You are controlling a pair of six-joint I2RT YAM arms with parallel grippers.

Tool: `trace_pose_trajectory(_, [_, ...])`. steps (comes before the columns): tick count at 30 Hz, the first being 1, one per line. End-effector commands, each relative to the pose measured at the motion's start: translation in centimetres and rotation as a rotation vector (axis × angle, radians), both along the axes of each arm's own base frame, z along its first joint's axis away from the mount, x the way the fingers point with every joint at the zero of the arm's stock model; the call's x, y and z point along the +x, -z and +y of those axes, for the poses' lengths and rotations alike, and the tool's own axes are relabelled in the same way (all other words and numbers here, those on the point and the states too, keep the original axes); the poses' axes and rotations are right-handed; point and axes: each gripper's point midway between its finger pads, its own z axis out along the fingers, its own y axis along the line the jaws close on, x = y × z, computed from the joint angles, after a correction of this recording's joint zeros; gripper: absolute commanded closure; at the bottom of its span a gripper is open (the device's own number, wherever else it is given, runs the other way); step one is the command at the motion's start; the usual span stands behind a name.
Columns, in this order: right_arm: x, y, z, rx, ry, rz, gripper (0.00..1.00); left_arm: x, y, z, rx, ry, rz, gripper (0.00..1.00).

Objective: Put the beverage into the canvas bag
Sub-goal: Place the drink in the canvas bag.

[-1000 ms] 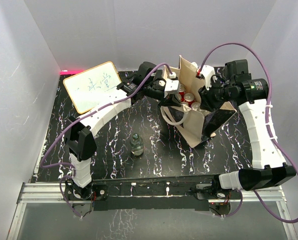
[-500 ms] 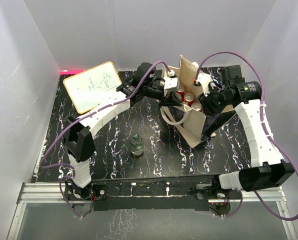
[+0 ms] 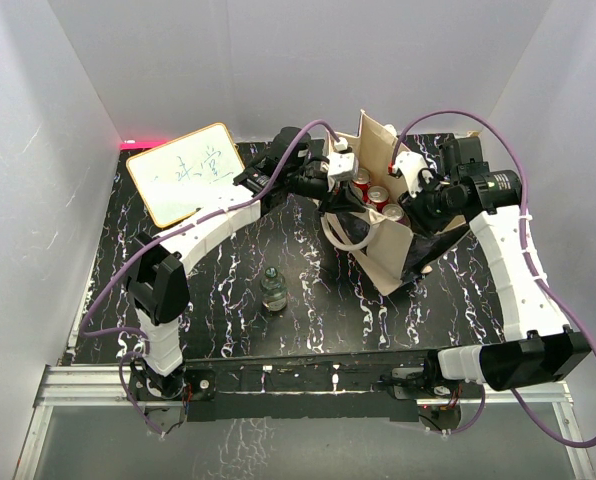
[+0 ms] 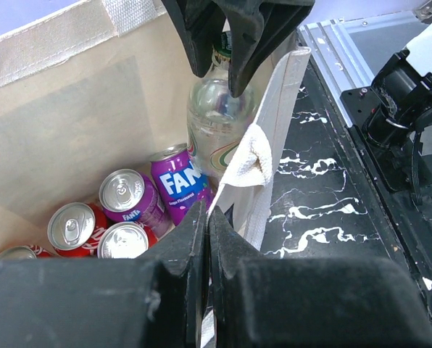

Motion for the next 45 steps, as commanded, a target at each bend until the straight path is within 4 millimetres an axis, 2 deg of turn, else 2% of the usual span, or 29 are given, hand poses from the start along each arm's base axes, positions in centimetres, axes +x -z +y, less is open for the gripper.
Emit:
trace_pose_trajectory(1, [-0.7,1.6,-3.5,-0.147,0.111,0.043,0.92,-0.2,-8.9,2.6,-0.174,-0.013,-0.156,1.00])
trace_pose_trajectory(12, [0.1,4.2,-2.2,-0.074,0.174,0.040,0.92,0.0,-9.2,2.6,-0.195,-0.043,-0.128,1.00])
trace_pose_trajectory(19, [-0.6,5.4,-2.7,-0.091,0.176,-0.063,0.92,0.1,-9.0,2.7,-0.194,-0.056,-0.121,1.00])
trace_pose_trajectory(23, [-1.7,6.7,-3.5,-0.133,0.172,-0.052,0.92,0.0,-8.7,2.8,-0.189,-0.056,-0.115,1.00])
trace_pose_trajectory(28, [-1.8,8.1,-3.7,-0.142,0.196,-0.019,0.92,-0.2,-8.8,2.8,-0.193,-0.051,-0.118,1.00])
trace_pose_trajectory(34, [-0.1,8.1,-2.2,-0.070,0.218,0.035,0.92,0.1,-10.6,2.9,-0.227,-0.064,-0.087,1.00])
trace_pose_trajectory(38, [0.7,8.5,-2.2,-0.084,0.203,0.038,0.92,-0.3,-11.1,2.9,-0.235,-0.041,-0.075,1.00])
trace_pose_trajectory(45, [0.4,8.4,-1.7,-0.061,0.163,0.042,0.92,-1.0,-11.3,3.4,-0.229,0.014,-0.072,1.00])
